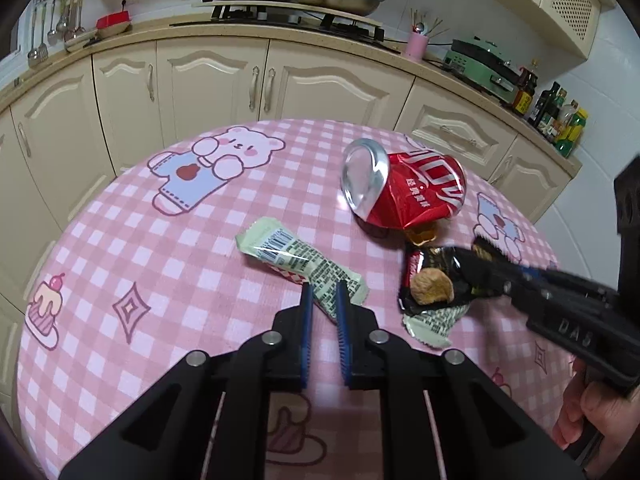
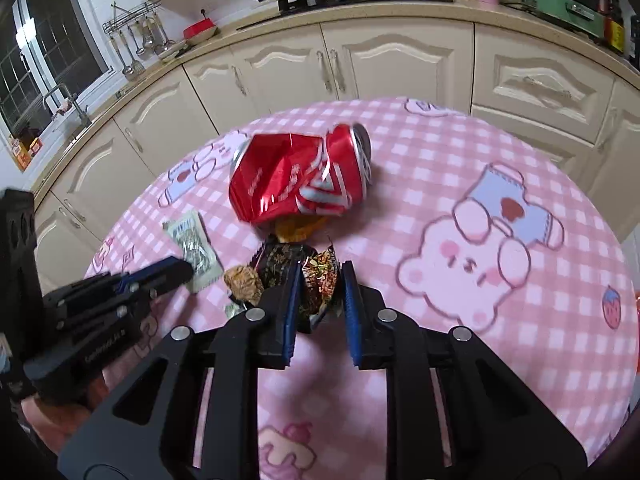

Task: Collect trash
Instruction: 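Grasp the green wrapper with left tool while right tool grasps the brown snack piece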

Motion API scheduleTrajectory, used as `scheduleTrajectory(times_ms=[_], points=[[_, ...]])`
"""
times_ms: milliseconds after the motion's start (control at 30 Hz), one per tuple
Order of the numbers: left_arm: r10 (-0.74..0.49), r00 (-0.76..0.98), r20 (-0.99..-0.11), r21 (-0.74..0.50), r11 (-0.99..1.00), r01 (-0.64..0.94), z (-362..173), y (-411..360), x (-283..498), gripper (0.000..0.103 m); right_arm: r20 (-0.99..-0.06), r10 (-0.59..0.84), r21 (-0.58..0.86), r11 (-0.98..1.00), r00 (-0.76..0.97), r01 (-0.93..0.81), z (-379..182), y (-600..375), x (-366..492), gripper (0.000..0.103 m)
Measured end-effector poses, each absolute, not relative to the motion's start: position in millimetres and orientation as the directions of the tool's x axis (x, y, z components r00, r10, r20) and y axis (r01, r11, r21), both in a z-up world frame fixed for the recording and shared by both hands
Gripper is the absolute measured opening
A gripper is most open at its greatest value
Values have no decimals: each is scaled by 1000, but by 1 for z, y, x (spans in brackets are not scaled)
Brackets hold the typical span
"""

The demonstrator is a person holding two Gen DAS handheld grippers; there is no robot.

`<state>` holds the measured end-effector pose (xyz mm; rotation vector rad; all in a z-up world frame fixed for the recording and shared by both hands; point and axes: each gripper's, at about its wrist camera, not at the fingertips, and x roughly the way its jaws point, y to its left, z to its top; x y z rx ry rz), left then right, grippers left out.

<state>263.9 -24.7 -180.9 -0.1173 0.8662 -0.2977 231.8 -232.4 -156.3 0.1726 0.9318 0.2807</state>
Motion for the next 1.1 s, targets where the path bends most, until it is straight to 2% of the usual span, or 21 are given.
scheduleTrajectory(times_ms=[33,100,133,200,267,433,500,567,667,733,1100], points=[[-303,611,-731,-222,953,207,-181,-25,263,11,-772,304,262,952,559,-156,-157,-233,232,23],[-299,615,-730,-220,954,203,-180,-24,263,11,-765,274,236,961,582,-143,-153,-237,225,38],[-299,617,-728,-221,954,202,-180,-24,263,13,-754,265,226,964,601,-142,-149,-236,221,51],[-293,620,-728,-218,956,196,-180,-22,263,24,-733,259,210,966,629,-153,-139,-234,214,51],[-291,617,-731,-213,957,198,-180,-23,266,51,-712,276,203,961,646,-186,-128,-226,210,51],[-311,584,-749,-203,948,245,-182,-33,280,53,-726,320,184,943,609,-276,-129,-198,220,49],[-318,582,-749,-207,946,251,-182,-32,286,50,-732,336,198,937,592,-287,-136,-193,224,38],[-299,584,-755,-186,951,248,-184,-32,289,27,-745,343,198,932,572,-303,-145,-185,230,36],[-305,582,-754,-193,950,248,-185,-29,291,15,-753,337,180,932,566,-315,-154,-178,235,31],[-315,582,-750,-202,946,253,-185,-27,289,14,-753,319,165,938,576,-304,-153,-177,235,22],[-391,605,-693,-261,919,295,-176,-21,271,11,-651,392,281,920,650,-274,-119,-217,192,22]])
